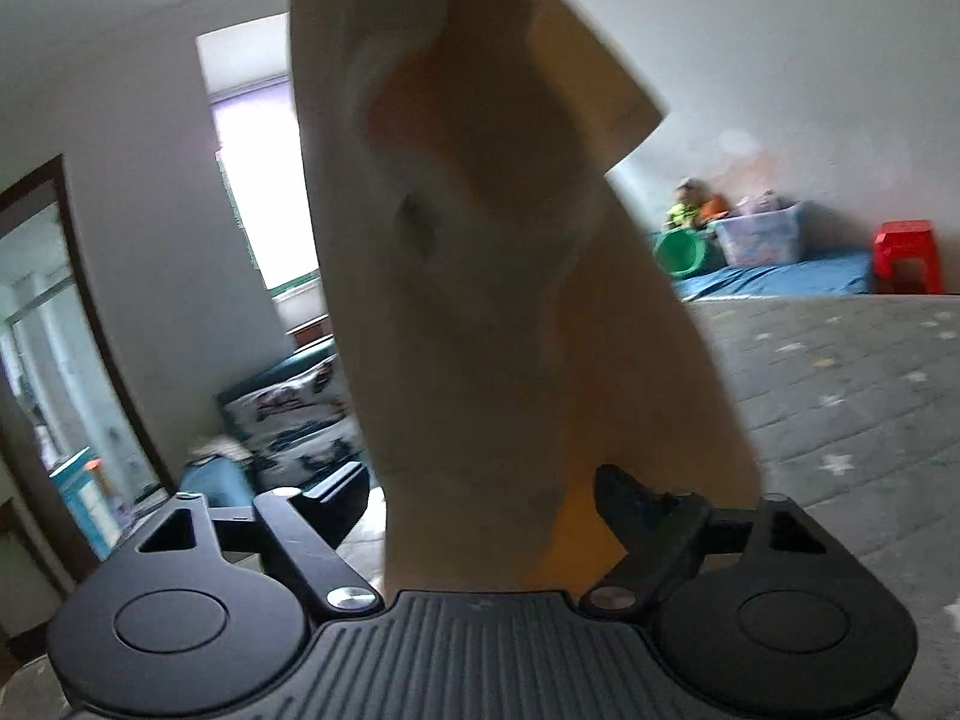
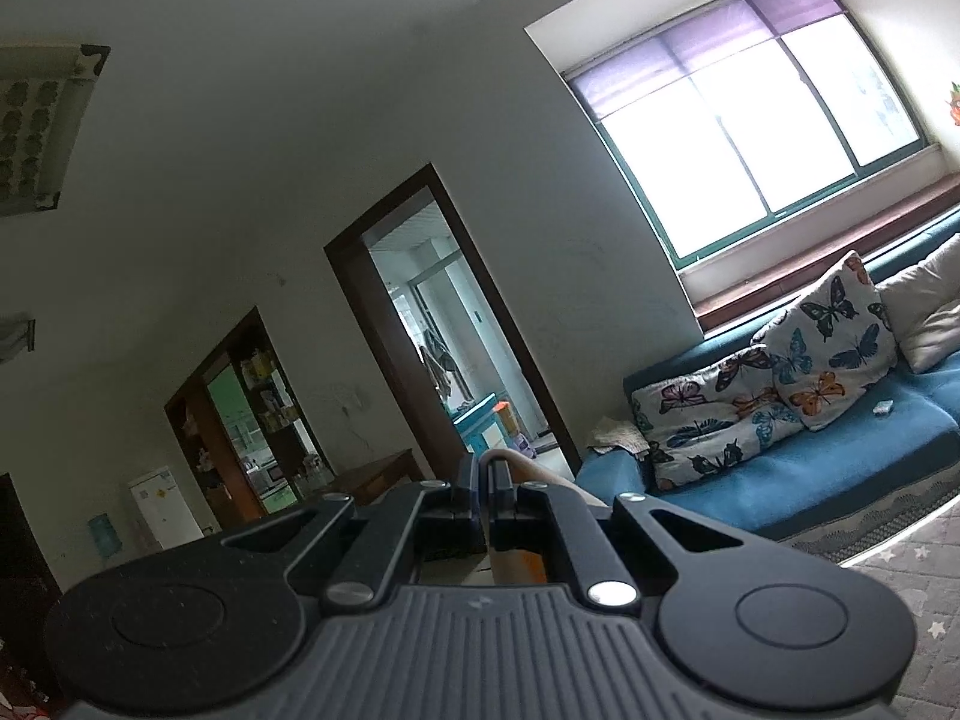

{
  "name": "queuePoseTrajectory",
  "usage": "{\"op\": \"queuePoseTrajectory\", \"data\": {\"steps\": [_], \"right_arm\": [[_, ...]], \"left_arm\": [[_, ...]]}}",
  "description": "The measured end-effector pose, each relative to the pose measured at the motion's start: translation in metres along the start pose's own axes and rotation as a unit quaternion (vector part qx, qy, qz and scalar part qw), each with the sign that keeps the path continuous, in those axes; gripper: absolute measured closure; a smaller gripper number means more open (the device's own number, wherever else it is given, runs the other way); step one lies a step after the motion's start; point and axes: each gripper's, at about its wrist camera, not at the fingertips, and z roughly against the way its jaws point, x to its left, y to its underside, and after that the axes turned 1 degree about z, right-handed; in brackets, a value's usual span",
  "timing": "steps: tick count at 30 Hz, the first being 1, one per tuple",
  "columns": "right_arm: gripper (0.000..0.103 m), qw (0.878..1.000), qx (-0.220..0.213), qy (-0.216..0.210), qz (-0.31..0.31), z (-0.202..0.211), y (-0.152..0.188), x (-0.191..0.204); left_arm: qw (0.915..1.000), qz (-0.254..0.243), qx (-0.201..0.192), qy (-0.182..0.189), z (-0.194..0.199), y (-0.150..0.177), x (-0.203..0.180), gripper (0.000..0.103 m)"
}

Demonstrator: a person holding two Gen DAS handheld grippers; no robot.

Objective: Fold clothes
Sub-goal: 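Lift the sweatshirt high with both grippers to shake it out, then lay the sweatshirt flat on the table and open both grippers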

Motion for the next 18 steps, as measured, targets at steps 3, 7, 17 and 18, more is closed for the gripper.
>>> {"op": "queuePoseTrajectory", "data": {"steps": [3,7,17,18], "right_arm": [[0.101,1.000,-0.001,0.008,0.002,-0.002,-0.002,-0.002],[0.101,1.000,-0.003,0.031,0.001,-0.009,-0.005,-0.015],[0.101,0.998,-0.023,0.043,-0.039,-0.041,-0.015,-0.046],[0.101,0.998,-0.029,0.040,-0.034,-0.041,-0.017,-0.045]], "left_arm": [[0.9998,0.016,0.007,0.009,0.001,0.000,0.011,0.063],[0.9997,0.018,0.008,0.014,0.011,-0.003,0.041,0.073],[0.9906,0.081,-0.008,-0.110,0.025,-0.071,0.177,0.083],[0.9887,0.084,-0.018,-0.123,0.032,-0.080,0.186,0.082]]}}
